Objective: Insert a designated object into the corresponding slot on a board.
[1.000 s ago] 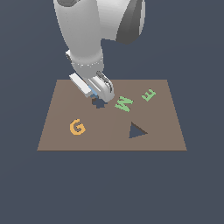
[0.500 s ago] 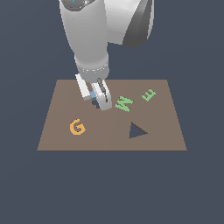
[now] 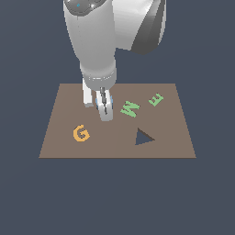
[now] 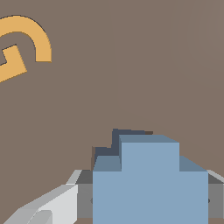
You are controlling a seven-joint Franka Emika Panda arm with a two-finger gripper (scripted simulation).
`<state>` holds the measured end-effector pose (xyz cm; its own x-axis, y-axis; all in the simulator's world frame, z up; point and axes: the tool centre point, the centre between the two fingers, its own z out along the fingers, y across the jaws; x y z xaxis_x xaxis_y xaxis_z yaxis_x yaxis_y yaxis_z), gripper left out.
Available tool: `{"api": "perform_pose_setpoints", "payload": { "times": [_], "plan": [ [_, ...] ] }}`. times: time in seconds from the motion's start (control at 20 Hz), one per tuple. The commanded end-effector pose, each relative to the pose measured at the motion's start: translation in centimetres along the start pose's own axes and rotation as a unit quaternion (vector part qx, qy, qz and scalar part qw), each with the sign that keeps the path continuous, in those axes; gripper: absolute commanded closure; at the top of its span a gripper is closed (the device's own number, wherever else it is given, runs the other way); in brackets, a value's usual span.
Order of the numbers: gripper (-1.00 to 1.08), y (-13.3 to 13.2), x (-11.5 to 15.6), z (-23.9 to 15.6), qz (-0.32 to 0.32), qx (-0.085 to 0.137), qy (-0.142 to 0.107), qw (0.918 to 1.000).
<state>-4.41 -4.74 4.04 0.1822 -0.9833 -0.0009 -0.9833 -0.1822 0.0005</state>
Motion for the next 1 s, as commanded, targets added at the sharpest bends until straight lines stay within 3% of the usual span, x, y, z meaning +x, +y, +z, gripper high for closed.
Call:
{"api": "perform_pose_setpoints", "payload": {
  "times": [0.0,0.75,0.8,0.95],
  "plan": [
    [1.08,-0.3,0.0,0.0,0.016,0.0,0.0,0.9999],
    [1.08,-0.6,0.1,1.0,0.034,0.0,0.0,0.9994],
    [-0.92,-0.6,0.1,1.0,0.034,0.0,0.0,0.9994],
    [-0.92,-0.6,0.1,1.0,0.034,0.0,0.0,0.9994]
  ]
}}
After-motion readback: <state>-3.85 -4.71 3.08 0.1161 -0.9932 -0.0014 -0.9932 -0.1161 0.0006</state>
